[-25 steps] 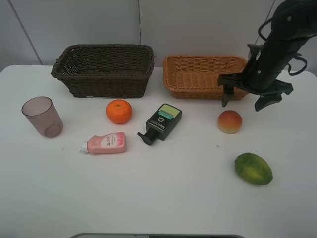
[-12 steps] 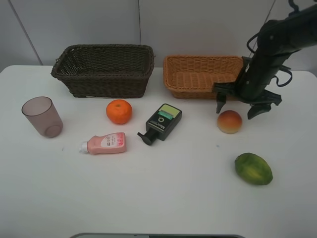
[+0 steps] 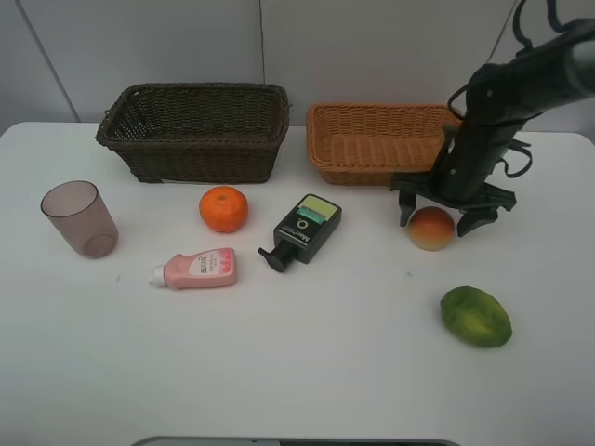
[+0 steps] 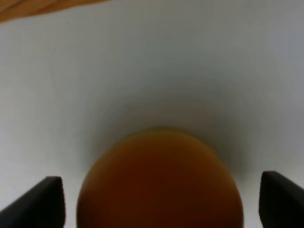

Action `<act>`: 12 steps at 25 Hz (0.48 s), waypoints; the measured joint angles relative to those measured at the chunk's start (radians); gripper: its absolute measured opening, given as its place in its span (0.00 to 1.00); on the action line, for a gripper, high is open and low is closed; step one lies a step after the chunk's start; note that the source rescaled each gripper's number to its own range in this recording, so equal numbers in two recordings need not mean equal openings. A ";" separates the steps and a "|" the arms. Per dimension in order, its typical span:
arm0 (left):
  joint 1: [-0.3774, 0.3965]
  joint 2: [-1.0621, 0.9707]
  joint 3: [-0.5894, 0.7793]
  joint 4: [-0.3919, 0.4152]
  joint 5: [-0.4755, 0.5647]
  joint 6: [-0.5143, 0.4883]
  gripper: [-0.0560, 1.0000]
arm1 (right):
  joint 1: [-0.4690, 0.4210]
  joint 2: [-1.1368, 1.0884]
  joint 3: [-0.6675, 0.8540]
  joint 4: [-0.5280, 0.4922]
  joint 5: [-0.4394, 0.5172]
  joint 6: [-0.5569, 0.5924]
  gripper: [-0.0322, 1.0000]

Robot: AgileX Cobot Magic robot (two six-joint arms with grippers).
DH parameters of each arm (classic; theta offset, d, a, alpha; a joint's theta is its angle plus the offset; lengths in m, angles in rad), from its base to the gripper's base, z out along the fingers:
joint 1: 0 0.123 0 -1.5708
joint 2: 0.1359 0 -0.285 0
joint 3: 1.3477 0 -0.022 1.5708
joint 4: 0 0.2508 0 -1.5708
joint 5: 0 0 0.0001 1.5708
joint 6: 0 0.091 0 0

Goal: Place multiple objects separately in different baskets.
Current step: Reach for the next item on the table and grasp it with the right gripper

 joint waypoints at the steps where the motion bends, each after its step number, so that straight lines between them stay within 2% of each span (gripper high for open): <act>1: 0.000 0.000 0.000 0.000 0.000 0.000 0.82 | 0.002 0.008 0.000 0.000 -0.002 0.000 0.72; 12: 0.000 0.000 0.000 0.000 0.000 0.000 0.82 | 0.004 0.045 -0.004 -0.001 -0.001 -0.001 0.70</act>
